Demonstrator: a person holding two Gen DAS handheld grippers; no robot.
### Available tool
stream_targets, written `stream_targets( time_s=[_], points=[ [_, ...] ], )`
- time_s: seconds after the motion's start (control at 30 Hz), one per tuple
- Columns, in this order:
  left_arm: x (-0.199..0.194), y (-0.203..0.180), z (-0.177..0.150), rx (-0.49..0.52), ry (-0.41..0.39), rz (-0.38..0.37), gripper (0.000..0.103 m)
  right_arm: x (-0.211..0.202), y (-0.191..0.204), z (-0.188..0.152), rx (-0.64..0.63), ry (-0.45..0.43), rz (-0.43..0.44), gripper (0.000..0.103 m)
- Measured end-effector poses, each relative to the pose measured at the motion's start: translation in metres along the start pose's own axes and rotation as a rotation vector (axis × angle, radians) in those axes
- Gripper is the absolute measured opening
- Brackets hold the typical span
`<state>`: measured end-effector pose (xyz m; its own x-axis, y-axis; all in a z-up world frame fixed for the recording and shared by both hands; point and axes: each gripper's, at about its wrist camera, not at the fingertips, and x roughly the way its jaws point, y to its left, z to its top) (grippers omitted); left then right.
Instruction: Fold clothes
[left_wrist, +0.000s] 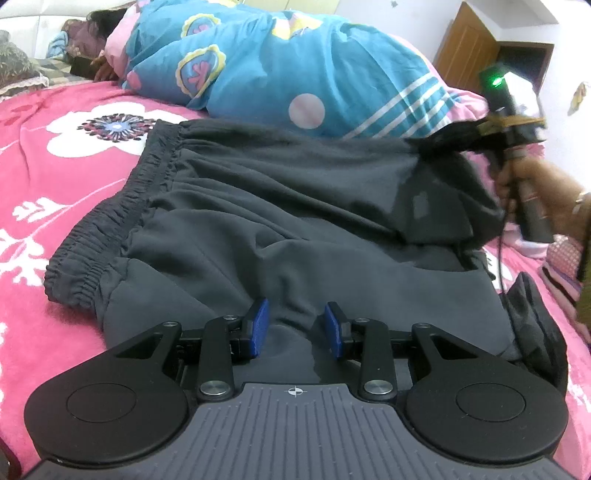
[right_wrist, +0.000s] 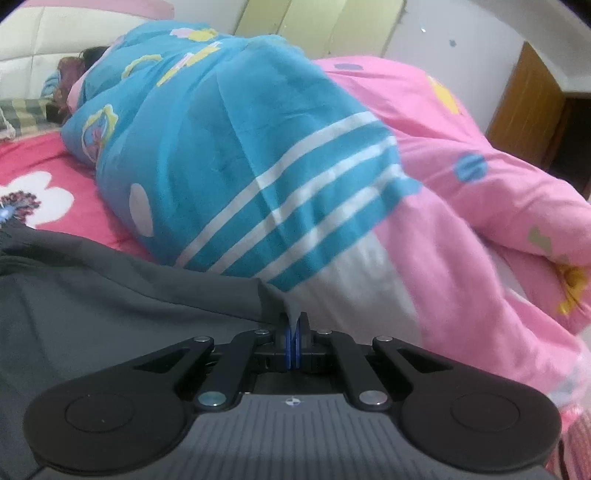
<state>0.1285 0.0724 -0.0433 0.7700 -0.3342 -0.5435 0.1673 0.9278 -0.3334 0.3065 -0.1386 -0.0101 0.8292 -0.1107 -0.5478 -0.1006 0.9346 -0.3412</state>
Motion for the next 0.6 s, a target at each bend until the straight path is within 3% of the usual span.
stream_targets(
  time_s=[0.13,0.23,0.3,0.33,0.37,0.43,0.6],
  points=[
    [0.001,0.002,0.001,0.003,0.003,-0.005,0.033,0.036,0.008,-0.015,0.005,0.069,0.017,0.002],
    [0.001,0.002,0.0,0.009,0.004,-0.004,0.033,0.064,0.011,-0.031,0.027,0.17,0.012,0.005],
    [0.002,0.001,0.001,0.01,0.005,-0.001,0.033,0.078,0.005,-0.043,0.079,0.252,0.023,0.015],
    [0.002,0.001,0.001,0.01,0.005,0.0,0.033,0.075,-0.001,-0.047,0.12,0.24,0.017,0.028],
    [0.002,0.001,0.002,0.008,0.007,0.001,0.033,0.069,-0.01,-0.05,0.169,0.231,0.01,0.049],
    [0.002,0.001,0.002,0.005,0.007,0.001,0.033,0.053,-0.031,-0.055,0.279,0.231,0.042,0.066],
    [-0.002,0.001,0.002,0.002,-0.008,0.0,0.033,-0.025,-0.093,-0.073,0.519,0.158,0.128,0.068]
  ],
)
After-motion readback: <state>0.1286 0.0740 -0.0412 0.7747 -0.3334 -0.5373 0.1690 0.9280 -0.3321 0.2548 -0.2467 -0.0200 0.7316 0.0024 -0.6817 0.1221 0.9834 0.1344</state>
